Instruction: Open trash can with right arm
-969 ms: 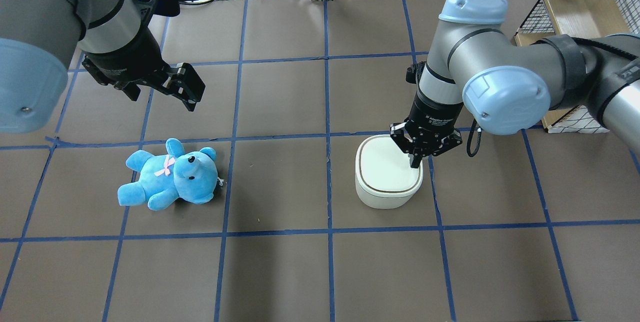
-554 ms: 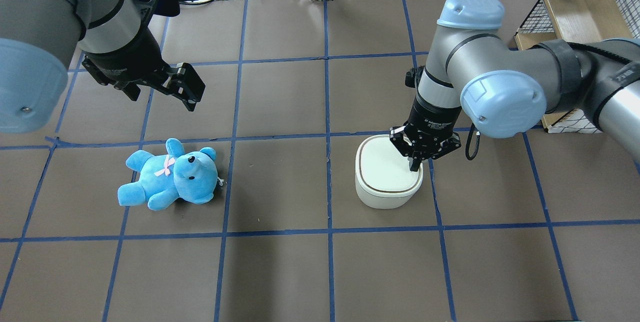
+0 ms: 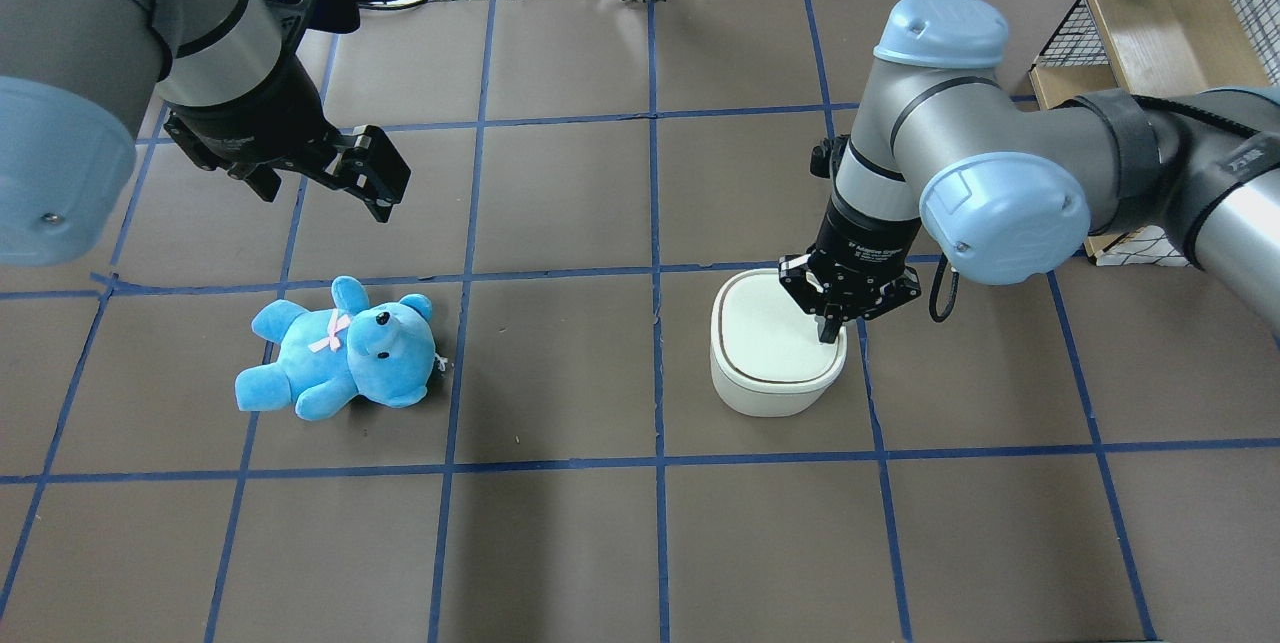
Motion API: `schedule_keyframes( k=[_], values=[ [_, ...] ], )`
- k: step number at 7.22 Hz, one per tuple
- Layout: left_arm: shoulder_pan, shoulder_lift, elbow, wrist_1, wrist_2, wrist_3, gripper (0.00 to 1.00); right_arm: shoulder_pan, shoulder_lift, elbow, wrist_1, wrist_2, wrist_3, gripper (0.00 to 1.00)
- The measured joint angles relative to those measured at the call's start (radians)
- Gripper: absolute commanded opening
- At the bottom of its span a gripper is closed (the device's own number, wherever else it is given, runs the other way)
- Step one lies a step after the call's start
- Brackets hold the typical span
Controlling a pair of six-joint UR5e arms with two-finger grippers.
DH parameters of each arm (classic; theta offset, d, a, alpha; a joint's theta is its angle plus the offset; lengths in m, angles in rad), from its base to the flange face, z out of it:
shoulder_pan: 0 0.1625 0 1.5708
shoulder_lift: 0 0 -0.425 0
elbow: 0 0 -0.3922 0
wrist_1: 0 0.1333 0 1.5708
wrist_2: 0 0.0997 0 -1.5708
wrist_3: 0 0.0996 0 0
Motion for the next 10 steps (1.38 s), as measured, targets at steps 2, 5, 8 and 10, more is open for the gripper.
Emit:
schedule_keyframes(
  k=[2, 5, 8, 10],
  values=[
    [0.000, 0.000, 0.000, 0.000, 0.000, 0.000, 1.00, 0.000, -0.020, -0.038, 0.005, -0.008, 0.006, 0.82],
    [0.000, 0.000, 0.000, 0.000, 0.000, 0.000, 1.00, -0.006, -0.062, -0.146, 0.022, -0.033, 0.007, 1.00],
    [0.000, 0.000, 0.000, 0.001, 0.000, 0.000, 1.00, -0.013, -0.110, -0.200, 0.052, -0.101, -0.002, 1.00],
    [0.000, 0.000, 0.000, 0.000, 0.000, 0.000, 1.00, -0.017, -0.139, -0.205, 0.076, -0.124, -0.006, 1.00]
  ],
)
